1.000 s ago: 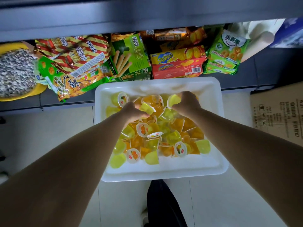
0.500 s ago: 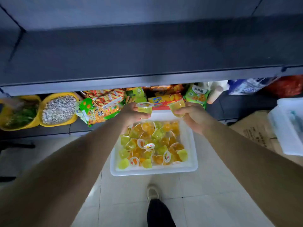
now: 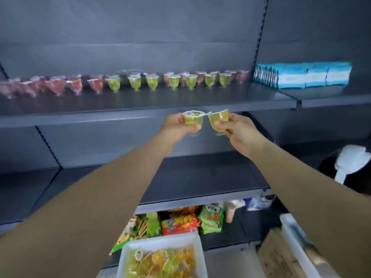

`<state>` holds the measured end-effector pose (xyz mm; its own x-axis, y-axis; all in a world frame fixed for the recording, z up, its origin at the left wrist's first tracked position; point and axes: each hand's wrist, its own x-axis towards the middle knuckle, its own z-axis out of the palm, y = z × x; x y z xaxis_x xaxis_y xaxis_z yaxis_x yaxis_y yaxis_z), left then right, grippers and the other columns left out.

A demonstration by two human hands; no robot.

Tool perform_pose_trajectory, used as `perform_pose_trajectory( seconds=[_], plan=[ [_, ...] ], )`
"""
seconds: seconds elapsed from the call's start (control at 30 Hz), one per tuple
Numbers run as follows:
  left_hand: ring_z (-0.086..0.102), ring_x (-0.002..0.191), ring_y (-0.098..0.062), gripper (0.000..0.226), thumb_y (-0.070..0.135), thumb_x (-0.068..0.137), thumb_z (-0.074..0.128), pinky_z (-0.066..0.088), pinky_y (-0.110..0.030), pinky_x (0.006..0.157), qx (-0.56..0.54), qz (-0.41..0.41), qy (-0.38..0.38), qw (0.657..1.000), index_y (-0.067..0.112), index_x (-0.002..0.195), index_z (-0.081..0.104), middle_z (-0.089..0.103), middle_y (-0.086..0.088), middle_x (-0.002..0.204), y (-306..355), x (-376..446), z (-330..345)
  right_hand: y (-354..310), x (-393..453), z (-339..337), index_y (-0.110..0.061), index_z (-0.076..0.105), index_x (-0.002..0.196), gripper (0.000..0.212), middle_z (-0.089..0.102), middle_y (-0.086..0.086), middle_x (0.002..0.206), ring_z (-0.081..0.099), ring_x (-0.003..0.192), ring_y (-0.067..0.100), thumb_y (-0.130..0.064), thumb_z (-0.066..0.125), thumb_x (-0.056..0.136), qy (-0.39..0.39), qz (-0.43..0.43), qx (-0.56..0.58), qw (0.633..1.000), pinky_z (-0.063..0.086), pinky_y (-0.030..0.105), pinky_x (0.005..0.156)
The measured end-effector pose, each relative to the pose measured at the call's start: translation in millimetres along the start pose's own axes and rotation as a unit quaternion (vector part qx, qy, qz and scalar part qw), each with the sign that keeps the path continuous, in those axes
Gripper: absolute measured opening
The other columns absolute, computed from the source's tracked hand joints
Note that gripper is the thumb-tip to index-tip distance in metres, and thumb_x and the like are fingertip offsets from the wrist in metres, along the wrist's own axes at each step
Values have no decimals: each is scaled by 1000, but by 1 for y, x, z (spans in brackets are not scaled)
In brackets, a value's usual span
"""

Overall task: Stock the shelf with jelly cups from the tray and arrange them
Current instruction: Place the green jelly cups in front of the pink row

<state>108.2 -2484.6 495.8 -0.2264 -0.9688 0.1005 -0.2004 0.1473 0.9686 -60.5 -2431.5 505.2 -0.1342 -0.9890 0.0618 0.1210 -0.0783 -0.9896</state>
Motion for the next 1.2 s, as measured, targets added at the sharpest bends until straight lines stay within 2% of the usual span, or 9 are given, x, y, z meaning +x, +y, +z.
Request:
perform_pose_trajectory(
  seconds=[0.17,0.27,0.33,0.4,0.47,0.6,0.77,0.9,1.2],
  plan=[
    [60,78,-9,28,7,74,76,45,-15,72,7,69,49,996,7,100,65,69,-1,93,64,90,42,-61,79,-49,-3,56,118,42,67,6,108,64,103,20,9,66,80,41,-54,-5,998,45,29,99],
    [62,90,-11,37,11,73,78,46,-15,77,0,68,83,994,5,107,62,67,0,104,75,148,77,-71,136,-89,-9,62,101,32,69,5,100,64,102,25,10,69,77,62,-67,-28,995,47,42,99],
    [60,98,-14,36,13,73,78,44,-23,85,-8,51,104,993,10,103,58,64,4,107,74,182,105,-69,173,-116,-11,61,98,33,69,6,99,65,90,21,12,68,76,86,-60,-47,993,54,37,88],
    [59,96,-14,36,10,75,77,43,-24,84,-10,36,115,993,21,101,55,62,5,101,66,212,133,-64,208,-143,-7,60,109,39,68,7,102,64,80,15,12,69,76,115,-51,-70,990,54,25,69],
    [63,99,-18,36,7,74,77,47,-27,86,-6,24,109,994,15,106,63,67,0,103,56,242,161,-55,242,-169,-6,60,110,39,67,8,104,63,80,15,11,69,77,139,-39,-80,986,50,20,61],
    [63,98,-18,35,6,73,77,49,-28,87,24,4,94,995,12,106,65,68,-3,107,41,291,204,-27,296,-206,-6,56,109,37,65,11,105,62,83,21,11,68,78,171,-10,-71,983,53,29,72],
    [60,103,-20,36,15,77,75,44,-25,82,67,3,119,991,12,111,64,66,-3,112,42,352,228,-20,351,-222,-8,58,114,37,65,5,104,61,85,15,4,68,81,163,-31,-114,980,49,21,66],
    [57,113,-23,41,16,81,72,44,-29,90,74,-10,146,986,11,120,59,62,-5,121,43,382,238,-20,384,-228,-11,57,117,37,64,3,106,61,92,16,1,67,83,172,-28,-126,977,46,18,66],
    [55,115,-22,44,19,82,71,44,-30,92,93,-19,148,984,14,123,56,61,-3,123,40,394,241,-18,406,-234,-12,58,118,38,62,0,105,57,94,14,1,67,83,189,-20,-150,970,41,13,61]
  ],
)
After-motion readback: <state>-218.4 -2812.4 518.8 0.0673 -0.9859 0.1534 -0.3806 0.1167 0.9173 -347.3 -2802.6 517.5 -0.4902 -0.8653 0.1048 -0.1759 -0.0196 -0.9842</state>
